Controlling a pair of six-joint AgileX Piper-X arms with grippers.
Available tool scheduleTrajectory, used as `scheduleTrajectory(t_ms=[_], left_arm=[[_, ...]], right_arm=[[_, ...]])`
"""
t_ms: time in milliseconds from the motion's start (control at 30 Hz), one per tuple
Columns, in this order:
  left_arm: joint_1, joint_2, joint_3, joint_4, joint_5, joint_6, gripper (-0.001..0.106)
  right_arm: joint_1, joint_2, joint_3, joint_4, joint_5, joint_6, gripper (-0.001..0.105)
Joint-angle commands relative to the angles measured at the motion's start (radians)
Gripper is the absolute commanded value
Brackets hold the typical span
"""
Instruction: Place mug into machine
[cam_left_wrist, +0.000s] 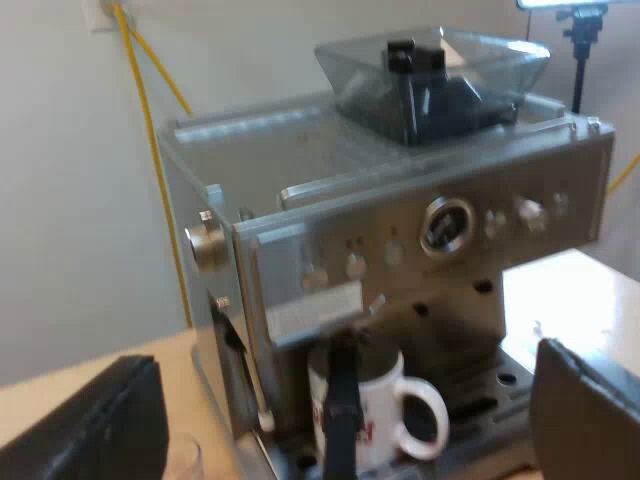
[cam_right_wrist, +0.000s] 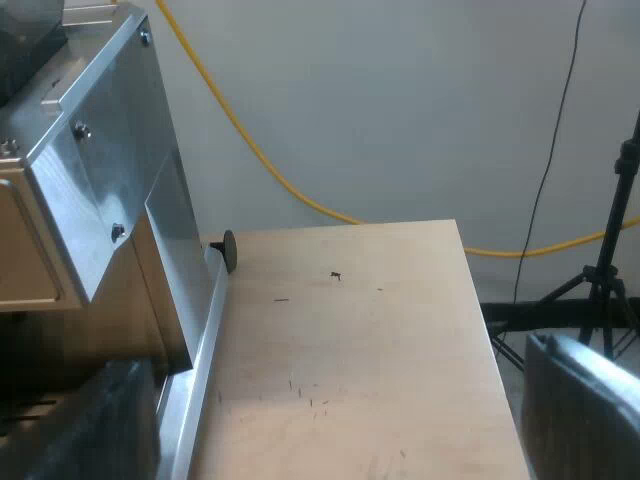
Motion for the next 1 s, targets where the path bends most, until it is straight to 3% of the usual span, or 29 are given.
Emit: scheduleTrajectory(t_ms=[33, 600, 833, 1000], left_arm=[[0.001, -0.048, 0.018, 0.051, 0.008, 0.011, 0.081], [0.001, -0.305, 0.036, 0.318, 0.006, 0.033, 0.081], [0.001, -0.378, 0.029, 0.446, -0.017, 0.033, 0.081], [0.001, -0.377, 0.029, 0.477, -0.047, 0.031, 0.081]], right_arm=[[-0.005, -0.063, 0.006, 0.048, -0.01, 0.021, 0.076], [-0.005, -0.366, 0.006, 0.33, -0.025, 0.028, 0.076], [-0.005, -0.371, 0.029, 0.365, -0.021, 0.028, 0.076], [-0.005, -0.371, 0.046, 0.363, -0.026, 0.028, 0.076]])
